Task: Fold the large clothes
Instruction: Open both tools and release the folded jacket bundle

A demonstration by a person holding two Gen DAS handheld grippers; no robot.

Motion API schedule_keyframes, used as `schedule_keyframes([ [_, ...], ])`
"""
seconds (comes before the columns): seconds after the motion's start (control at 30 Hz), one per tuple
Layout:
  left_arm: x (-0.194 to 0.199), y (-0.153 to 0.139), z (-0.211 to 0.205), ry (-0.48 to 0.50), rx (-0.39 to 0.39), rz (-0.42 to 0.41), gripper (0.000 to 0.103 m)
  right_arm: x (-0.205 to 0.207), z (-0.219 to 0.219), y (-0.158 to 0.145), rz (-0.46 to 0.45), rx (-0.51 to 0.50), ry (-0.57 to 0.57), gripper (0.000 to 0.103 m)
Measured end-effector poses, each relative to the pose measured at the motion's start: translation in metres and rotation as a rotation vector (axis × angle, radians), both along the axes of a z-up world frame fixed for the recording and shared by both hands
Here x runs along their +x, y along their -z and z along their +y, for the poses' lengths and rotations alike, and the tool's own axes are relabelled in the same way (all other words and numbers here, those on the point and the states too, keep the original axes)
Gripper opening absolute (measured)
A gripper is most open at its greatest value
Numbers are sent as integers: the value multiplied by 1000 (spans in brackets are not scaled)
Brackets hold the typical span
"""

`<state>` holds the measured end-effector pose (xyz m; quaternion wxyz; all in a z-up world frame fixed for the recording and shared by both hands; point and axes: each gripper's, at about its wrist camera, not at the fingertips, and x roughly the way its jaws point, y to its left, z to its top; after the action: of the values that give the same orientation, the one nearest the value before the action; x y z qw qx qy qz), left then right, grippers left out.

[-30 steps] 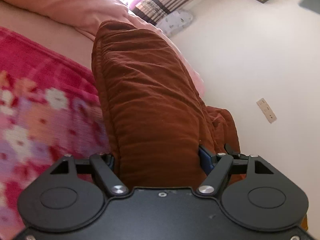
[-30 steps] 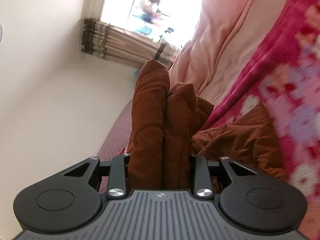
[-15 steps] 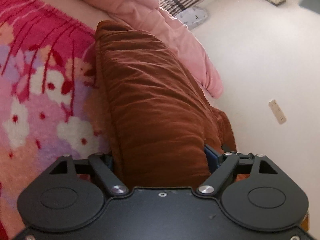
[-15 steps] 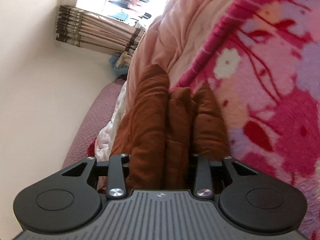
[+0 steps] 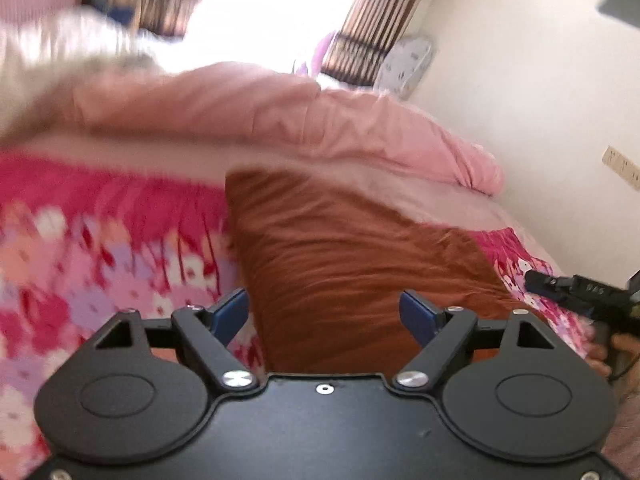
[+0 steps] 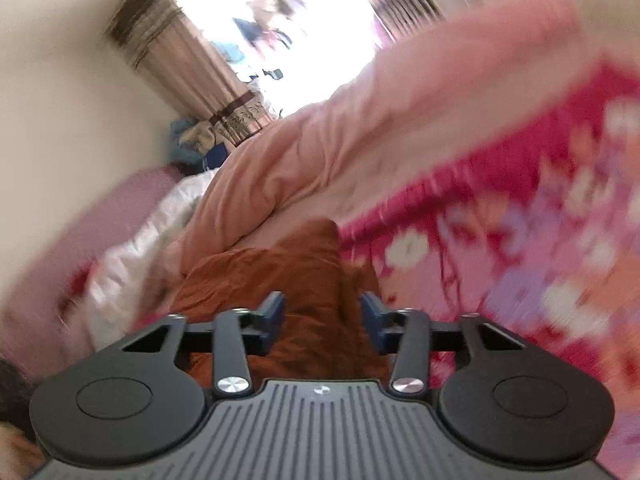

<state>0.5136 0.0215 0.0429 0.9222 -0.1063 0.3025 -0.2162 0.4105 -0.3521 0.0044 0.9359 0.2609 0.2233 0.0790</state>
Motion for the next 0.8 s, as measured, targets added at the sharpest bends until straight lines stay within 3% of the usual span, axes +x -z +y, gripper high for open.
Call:
schedule_keyframes([
  [0.17, -60, -22, -28, -59, 67, -97, 85, -52, 63, -55, -117, -253, -6, 43],
  [0.3, -86, -10, -49, -72, 100, -117, 85, -76, 107, -70, -151, -326, -30, 42],
  [0.47, -84, 21, -64, -48, 78, -59, 84, -76, 133, -51, -132, -417, -13, 39],
  [0.67, -67, 56, -75, -14, 87, 7, 82, -53, 125, -4, -3, -403, 48, 29],
  [0.73, -66, 68, -76, -18, 99, 0, 82, -48, 120, 8, 22, -373, 42, 24],
  [0.8, -67, 74, -76, -16, 101, -12, 83, -48, 117, 19, 24, -372, 52, 11],
])
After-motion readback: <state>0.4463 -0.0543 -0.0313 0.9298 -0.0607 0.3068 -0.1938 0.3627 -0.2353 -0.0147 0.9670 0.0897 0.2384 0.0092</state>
